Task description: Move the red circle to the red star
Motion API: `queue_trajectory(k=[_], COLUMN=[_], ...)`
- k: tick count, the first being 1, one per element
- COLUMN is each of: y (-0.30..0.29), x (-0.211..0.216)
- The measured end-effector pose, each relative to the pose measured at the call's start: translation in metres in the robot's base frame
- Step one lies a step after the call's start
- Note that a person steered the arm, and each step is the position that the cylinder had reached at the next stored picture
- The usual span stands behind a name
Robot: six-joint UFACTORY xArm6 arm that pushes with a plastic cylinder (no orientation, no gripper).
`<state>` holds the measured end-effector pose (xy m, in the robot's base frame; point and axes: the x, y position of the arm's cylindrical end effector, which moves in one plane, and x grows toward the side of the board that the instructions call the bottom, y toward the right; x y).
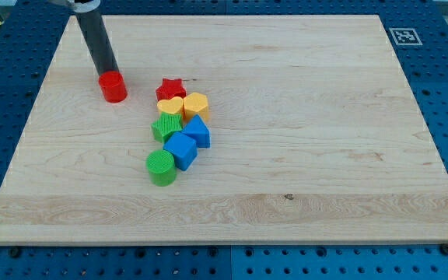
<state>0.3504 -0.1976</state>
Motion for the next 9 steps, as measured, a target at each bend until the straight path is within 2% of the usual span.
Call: queue_trajectory(k=[2, 4, 6, 9], y=[-0.034, -0.033, -0.014, 0.028], x=[0.007, 0.021, 0.022, 0.064])
